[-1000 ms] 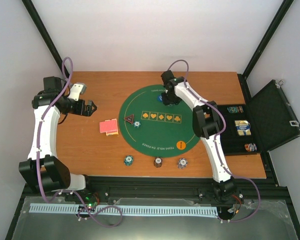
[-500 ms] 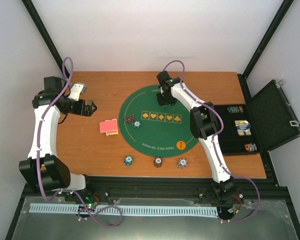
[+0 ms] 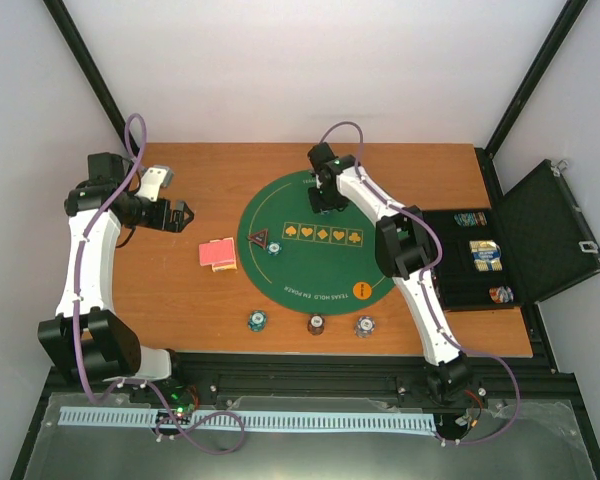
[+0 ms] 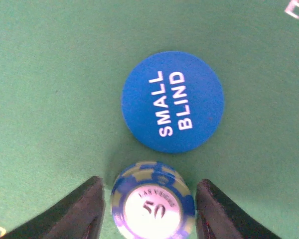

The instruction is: Distribute texas hold em gaming equipment

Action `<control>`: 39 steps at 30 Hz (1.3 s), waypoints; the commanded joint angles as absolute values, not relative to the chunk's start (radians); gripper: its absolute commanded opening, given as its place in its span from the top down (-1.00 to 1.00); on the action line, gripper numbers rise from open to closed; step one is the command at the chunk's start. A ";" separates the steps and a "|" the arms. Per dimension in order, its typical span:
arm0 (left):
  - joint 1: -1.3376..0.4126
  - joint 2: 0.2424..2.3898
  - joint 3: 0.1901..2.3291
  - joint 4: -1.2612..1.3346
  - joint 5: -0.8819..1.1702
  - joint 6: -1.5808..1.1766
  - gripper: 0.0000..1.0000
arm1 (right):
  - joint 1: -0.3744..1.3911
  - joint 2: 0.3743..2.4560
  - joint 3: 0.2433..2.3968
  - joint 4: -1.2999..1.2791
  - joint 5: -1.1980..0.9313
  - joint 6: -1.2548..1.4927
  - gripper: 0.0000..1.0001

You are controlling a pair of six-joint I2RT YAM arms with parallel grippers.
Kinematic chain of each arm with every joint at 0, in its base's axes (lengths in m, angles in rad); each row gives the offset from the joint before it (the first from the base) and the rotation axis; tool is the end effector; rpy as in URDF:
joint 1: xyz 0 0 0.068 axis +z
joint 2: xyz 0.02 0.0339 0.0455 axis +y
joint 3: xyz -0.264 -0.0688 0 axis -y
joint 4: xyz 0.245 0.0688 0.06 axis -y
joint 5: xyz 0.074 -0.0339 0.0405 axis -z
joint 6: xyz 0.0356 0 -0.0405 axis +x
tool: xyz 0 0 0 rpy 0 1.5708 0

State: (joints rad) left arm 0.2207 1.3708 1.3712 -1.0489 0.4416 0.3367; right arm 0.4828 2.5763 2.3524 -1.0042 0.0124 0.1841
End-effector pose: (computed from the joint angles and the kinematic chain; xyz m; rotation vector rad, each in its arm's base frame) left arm 0.2624 0.0433 0.3403 0.2948 2.4888 -0.3559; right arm 0.4714 0.2466 0.1558 -0.4152 2.7794 0.1427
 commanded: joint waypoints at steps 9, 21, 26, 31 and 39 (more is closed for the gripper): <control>0.230 1.367 1.448 -1.080 0.443 0.345 -1.00 | 0.543 2.388 2.330 -1.070 0.105 0.181 -0.43; 0.229 1.360 1.429 -1.073 0.419 0.343 -1.00 | 0.987 1.969 1.775 -0.862 0.131 0.330 -0.63; 0.229 1.361 1.398 -1.056 0.407 0.348 -1.00 | 1.139 1.936 1.698 -0.835 0.105 0.388 -0.70; 0.237 1.369 1.367 -1.043 0.392 0.349 -1.00 | 1.212 1.974 1.655 -0.827 0.083 0.410 -0.76; 0.241 1.345 1.350 -1.044 0.403 0.352 -1.00 | 1.229 2.048 1.617 -0.795 0.057 0.413 -0.77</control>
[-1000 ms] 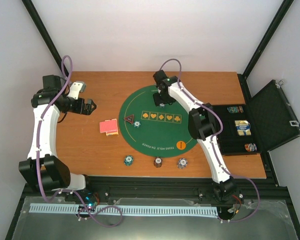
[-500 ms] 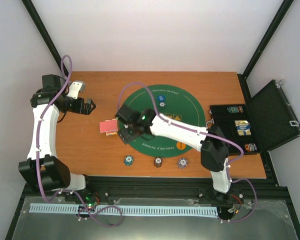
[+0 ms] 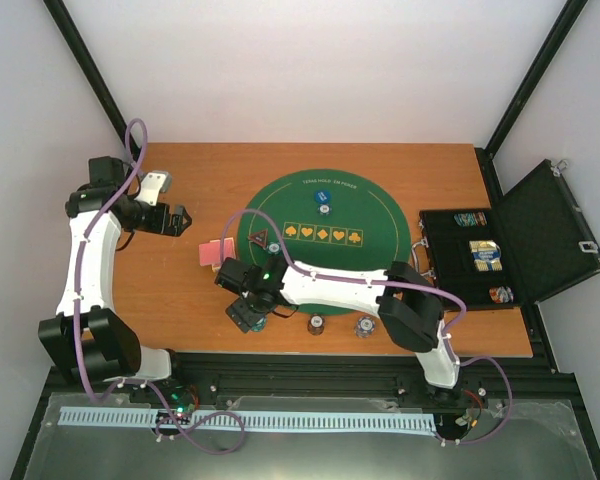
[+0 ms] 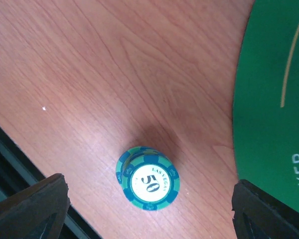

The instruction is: Distribute texas hold em gaming equipment

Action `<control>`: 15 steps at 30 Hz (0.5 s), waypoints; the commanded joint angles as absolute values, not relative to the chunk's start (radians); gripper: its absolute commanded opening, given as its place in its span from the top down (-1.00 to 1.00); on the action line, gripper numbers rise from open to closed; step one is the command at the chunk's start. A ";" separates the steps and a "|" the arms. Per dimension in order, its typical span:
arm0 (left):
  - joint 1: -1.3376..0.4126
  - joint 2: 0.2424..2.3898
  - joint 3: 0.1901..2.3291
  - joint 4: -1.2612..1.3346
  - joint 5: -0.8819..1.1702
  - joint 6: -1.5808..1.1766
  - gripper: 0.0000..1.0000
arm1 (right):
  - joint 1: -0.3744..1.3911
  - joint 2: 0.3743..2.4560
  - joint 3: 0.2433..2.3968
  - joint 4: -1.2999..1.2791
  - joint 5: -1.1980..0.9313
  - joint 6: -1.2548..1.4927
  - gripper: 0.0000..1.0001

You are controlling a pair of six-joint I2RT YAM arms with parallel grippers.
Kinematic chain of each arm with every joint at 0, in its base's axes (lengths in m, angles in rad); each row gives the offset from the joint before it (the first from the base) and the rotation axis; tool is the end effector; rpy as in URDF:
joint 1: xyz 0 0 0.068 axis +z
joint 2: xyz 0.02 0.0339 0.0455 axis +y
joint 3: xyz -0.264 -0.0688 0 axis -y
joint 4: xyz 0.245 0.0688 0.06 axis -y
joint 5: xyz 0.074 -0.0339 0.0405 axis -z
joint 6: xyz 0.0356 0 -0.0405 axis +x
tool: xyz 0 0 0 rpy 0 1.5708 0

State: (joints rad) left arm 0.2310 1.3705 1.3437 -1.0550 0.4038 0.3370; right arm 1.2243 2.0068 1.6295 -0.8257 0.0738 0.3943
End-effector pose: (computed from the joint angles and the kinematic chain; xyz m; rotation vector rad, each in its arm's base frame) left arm 0.2603 0.0469 0.3314 0.2647 2.5354 -0.3223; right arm 0.1454 0.3948 0.2161 -1.1188 2.5874 0.3077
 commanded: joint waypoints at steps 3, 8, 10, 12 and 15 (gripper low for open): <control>0.241 1.338 1.354 -1.045 0.396 0.357 -1.00 | 1.230 2.066 1.622 -0.789 0.047 0.410 -0.71; 0.243 1.339 1.354 -1.043 0.393 0.356 -1.00 | 1.230 2.095 1.627 -0.784 0.032 0.406 -0.51; 0.243 1.341 1.352 -1.042 0.394 0.356 -1.00 | 1.230 2.105 1.627 -0.782 0.026 0.406 -0.47; 0.243 1.339 1.349 -1.042 0.397 0.357 -1.00 | 1.230 2.113 1.628 -0.782 0.021 0.409 -0.46; 0.243 1.330 1.348 -1.040 0.387 0.360 -1.00 | 1.230 2.116 1.623 -0.786 0.034 0.406 -0.45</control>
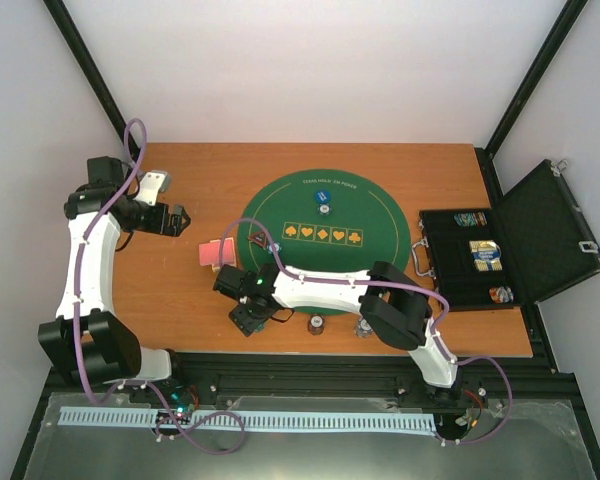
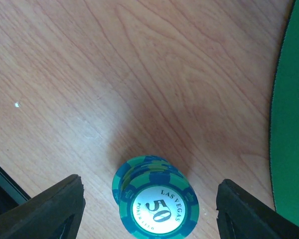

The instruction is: Distribute texas hold em gaming equipment

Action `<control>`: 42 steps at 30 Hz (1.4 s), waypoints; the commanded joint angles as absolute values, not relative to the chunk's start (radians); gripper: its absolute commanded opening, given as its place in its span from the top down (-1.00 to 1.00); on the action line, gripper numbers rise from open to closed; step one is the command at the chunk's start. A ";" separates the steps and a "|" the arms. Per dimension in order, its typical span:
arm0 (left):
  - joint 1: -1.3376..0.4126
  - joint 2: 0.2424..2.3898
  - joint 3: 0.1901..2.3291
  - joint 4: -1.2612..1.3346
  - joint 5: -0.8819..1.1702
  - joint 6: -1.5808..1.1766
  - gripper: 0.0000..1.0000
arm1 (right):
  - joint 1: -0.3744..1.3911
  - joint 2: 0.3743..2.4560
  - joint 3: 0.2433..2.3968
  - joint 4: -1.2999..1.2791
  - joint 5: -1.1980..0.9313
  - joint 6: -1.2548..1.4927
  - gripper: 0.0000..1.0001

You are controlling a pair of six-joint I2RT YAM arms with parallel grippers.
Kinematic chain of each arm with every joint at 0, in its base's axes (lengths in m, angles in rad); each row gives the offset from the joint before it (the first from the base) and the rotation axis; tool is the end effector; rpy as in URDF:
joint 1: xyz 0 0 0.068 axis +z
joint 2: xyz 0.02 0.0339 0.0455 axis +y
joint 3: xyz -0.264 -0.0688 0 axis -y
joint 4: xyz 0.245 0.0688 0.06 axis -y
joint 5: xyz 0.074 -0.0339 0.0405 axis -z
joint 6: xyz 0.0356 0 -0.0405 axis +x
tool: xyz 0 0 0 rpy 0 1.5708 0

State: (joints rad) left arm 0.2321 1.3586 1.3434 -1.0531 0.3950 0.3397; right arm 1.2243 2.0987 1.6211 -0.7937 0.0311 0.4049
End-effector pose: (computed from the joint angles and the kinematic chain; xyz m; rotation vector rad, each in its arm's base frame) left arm 0.2579 0.0469 0.3342 0.2665 2.5263 -0.3034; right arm 0.1472 0.4045 0.1775 -1.1489 2.6625 0.2873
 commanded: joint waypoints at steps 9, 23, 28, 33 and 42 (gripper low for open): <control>0.244 1.328 1.358 -1.045 0.397 0.365 -1.00 | 1.230 2.136 1.615 -0.787 0.038 0.407 -0.38; 0.243 1.326 1.373 -1.051 0.402 0.363 -1.00 | 1.230 2.143 1.588 -0.769 0.026 0.412 -0.18; 0.243 1.324 1.381 -1.053 0.401 0.367 -1.00 | 1.230 2.149 1.577 -0.759 0.019 0.415 -0.09; 0.242 1.324 1.379 -1.053 0.403 0.364 -1.00 | 1.230 2.142 1.578 -0.755 0.018 0.419 0.08; 0.244 1.324 1.377 -1.052 0.408 0.364 -1.00 | 1.229 2.118 1.590 -0.771 0.022 0.416 -0.12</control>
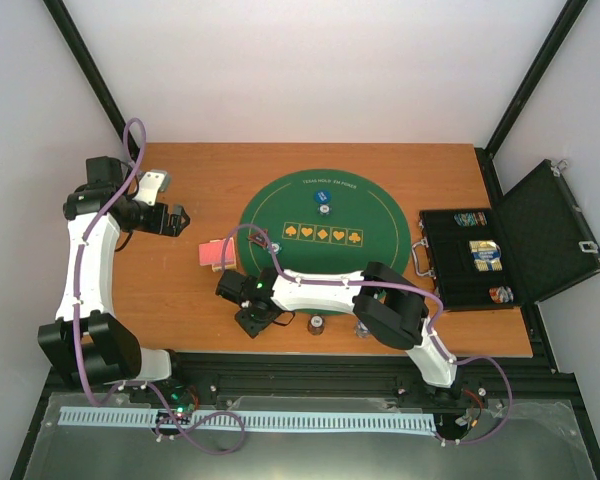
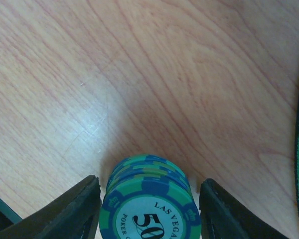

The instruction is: Distribute texas hold em gaming equipment

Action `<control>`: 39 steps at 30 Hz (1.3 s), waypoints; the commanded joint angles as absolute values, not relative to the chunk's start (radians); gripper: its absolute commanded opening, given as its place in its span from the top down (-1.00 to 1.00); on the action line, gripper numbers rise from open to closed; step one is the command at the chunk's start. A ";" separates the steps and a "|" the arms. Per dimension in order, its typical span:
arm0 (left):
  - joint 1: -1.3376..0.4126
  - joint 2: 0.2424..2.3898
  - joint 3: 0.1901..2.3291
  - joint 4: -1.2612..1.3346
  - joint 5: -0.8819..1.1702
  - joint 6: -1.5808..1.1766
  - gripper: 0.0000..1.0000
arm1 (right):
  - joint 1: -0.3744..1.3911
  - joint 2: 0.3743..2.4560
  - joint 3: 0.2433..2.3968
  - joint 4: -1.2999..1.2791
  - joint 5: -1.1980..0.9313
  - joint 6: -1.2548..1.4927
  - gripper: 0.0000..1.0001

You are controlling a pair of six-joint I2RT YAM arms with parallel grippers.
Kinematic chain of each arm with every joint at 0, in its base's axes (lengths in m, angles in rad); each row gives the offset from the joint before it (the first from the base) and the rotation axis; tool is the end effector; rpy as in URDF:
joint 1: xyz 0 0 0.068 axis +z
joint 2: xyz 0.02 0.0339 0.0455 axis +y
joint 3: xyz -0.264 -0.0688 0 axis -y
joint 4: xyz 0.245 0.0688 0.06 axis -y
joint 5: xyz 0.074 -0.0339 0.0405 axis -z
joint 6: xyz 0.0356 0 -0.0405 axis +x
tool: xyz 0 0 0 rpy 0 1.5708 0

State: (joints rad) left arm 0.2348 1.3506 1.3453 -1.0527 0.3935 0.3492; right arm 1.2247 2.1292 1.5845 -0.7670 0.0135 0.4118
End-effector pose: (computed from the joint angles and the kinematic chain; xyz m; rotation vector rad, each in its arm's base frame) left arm 0.2561 0.0472 0.3367 0.2764 2.5158 -0.2917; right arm 0.1458 0.4030 0.1558 -1.1611 2.7042 0.2663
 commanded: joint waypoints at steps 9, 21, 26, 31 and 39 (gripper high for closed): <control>0.244 1.322 1.368 -1.053 0.411 0.365 -1.00 | 1.230 2.093 1.594 -0.779 0.032 0.416 -0.11; 0.243 1.319 1.363 -1.058 0.421 0.368 -1.00 | 1.232 2.087 1.604 -0.788 0.045 0.416 0.04; 0.243 1.319 1.362 -1.058 0.428 0.370 -1.00 | 1.231 2.082 1.613 -0.799 0.052 0.415 0.01; 0.242 1.321 1.359 -1.057 0.429 0.369 -1.00 | 1.233 2.079 1.623 -0.808 0.058 0.413 -0.03; 0.243 1.318 1.358 -1.053 0.424 0.370 -1.00 | 1.235 2.083 1.617 -0.804 0.052 0.415 0.05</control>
